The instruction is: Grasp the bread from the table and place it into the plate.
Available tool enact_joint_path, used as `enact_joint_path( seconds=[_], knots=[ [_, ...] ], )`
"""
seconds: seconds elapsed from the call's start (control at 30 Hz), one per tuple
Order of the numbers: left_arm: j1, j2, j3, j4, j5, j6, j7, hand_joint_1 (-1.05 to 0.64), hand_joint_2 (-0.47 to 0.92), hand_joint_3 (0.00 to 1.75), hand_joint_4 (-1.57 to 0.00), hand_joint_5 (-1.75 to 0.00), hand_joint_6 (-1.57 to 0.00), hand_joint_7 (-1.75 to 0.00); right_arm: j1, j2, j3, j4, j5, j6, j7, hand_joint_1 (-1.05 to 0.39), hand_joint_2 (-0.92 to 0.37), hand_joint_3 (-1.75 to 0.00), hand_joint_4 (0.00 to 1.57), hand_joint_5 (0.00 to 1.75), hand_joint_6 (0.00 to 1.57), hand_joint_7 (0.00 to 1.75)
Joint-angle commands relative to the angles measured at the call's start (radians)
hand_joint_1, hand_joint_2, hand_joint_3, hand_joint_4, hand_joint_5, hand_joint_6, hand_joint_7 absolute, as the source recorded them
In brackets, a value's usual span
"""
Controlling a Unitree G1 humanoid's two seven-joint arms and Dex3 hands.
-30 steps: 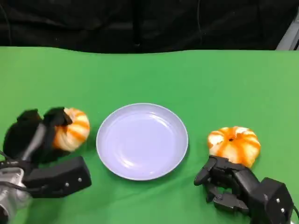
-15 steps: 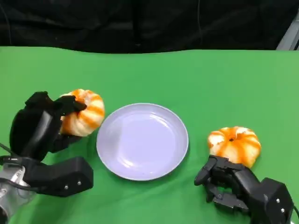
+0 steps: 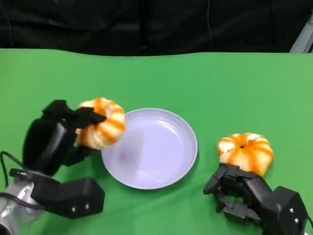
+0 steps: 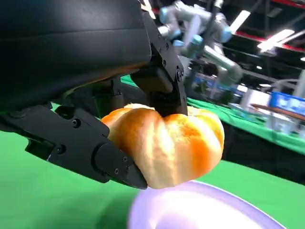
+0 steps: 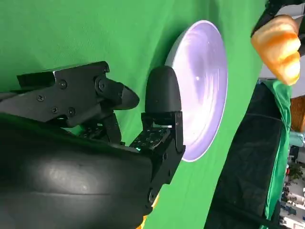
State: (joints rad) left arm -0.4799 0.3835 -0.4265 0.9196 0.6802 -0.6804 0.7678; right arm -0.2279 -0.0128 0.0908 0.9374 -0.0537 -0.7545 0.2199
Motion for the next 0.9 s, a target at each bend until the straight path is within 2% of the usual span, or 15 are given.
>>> enact_joint_path(
  seconds=[0.03,0.2,0.33,0.5,0.67,0.9],
  knots=[
    [0.023,0.003,-0.003,-0.04,0.004,-0.037,-0.042,-0.03,0.92,0.05,-0.79,-1.36,-1.06,-0.65,0.021,-0.015,-0.001,0.009,-0.01,0.022,0.0,0.05,-0.89,-0.62,0.67,1.74,0.71,1.36],
    [0.024,-0.02,-0.021,-0.049,0.026,-0.063,-0.054,-0.04,0.91,0.03,-0.83,-1.28,-1.11,-0.55,0.021,-0.014,-0.001,0.009,-0.01,0.026,0.0,0.04,-0.89,-0.62,0.68,1.74,0.71,1.36],
    [0.022,-0.037,-0.039,-0.05,0.046,-0.076,-0.065,-0.04,0.9,0.02,-0.91,-1.14,-1.2,-0.37,0.022,-0.013,0.001,0.006,-0.013,0.027,-0.005,0.03,-0.88,-0.63,0.67,1.75,0.71,1.36],
    [0.015,-0.062,-0.059,-0.038,0.064,-0.09,-0.074,-0.03,0.9,0.01,-0.93,-1.09,-1.24,-0.29,0.027,-0.01,0.0,-0.006,-0.009,0.034,-0.003,0.02,-0.87,-0.64,0.66,1.75,0.71,1.35],
    [0.01,-0.081,-0.066,-0.033,0.081,-0.08,-0.082,-0.04,0.89,0.01,-0.94,-1.08,-1.26,-0.26,0.031,-0.01,0.001,-0.013,-0.01,0.032,-0.004,0.01,-0.87,-0.64,0.66,1.75,0.71,1.35],
    [-0.044,-0.126,-0.08,0.025,0.086,-0.042,-0.117,-0.03,0.89,0.0,-0.88,-1.18,-1.28,-0.19,0.028,-0.005,0.001,-0.004,-0.009,0.023,-0.003,0.01,-0.85,-0.67,0.67,1.75,0.71,1.36]
  ],
)
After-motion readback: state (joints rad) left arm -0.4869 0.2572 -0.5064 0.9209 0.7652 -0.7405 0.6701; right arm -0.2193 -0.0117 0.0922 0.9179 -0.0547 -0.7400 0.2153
